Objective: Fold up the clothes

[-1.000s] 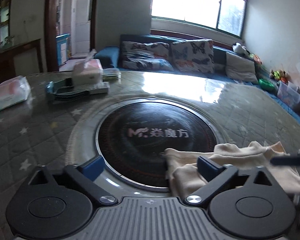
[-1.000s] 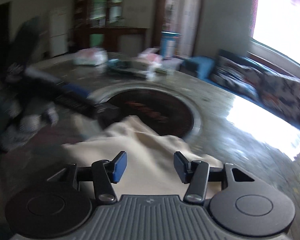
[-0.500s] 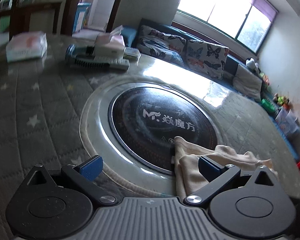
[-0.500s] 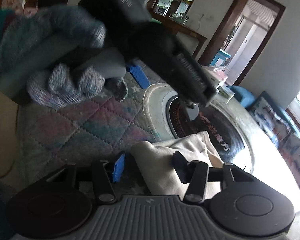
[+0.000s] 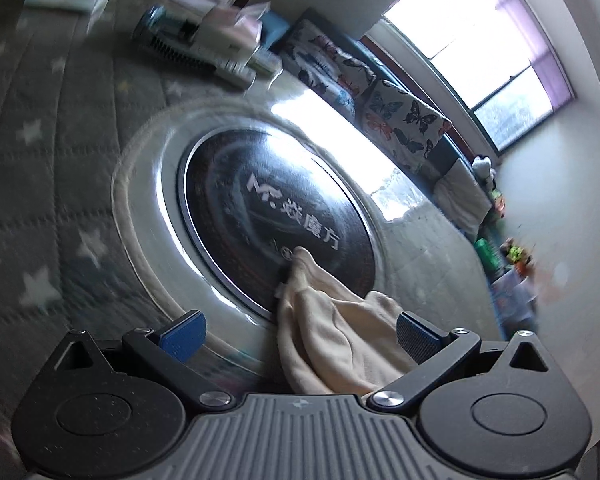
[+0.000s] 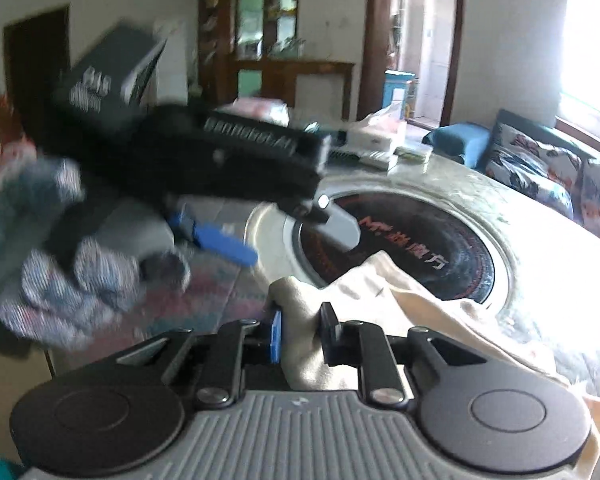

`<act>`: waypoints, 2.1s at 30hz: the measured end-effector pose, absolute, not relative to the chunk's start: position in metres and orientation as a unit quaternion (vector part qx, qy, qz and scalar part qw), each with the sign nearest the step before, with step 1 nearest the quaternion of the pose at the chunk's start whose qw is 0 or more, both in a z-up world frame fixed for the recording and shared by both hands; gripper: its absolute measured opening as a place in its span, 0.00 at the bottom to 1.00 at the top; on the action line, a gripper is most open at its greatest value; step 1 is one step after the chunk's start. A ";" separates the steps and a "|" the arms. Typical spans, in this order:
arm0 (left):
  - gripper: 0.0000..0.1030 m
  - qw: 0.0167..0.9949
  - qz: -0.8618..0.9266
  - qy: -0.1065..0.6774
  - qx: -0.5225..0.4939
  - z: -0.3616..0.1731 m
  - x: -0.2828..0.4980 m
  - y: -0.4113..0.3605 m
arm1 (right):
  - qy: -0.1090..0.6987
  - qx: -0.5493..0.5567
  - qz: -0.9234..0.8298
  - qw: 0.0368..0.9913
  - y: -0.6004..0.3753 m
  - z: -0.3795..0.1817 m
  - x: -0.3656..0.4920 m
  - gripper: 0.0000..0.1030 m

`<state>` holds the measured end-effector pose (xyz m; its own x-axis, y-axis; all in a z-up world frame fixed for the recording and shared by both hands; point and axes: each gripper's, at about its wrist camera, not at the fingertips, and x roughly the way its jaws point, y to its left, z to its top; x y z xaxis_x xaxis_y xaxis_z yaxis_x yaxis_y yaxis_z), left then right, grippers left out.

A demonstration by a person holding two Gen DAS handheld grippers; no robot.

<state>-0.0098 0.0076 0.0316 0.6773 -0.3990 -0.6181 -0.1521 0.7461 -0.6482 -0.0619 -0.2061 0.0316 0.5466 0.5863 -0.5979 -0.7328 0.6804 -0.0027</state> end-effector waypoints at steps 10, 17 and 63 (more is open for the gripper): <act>0.80 0.794 -0.095 0.417 -0.432 0.014 0.000 -0.004 | 0.276 -0.075 0.383 0.878 -0.232 0.040 -0.063 0.16; 0.28 0.770 -0.095 0.427 -0.464 0.000 0.003 -0.004 | 0.274 -0.085 0.392 0.874 -0.231 0.036 -0.067 0.17; 0.14 0.887 -0.173 0.374 -0.207 0.066 0.016 -0.111 | 0.258 0.082 0.075 0.960 -0.430 0.024 -0.048 0.08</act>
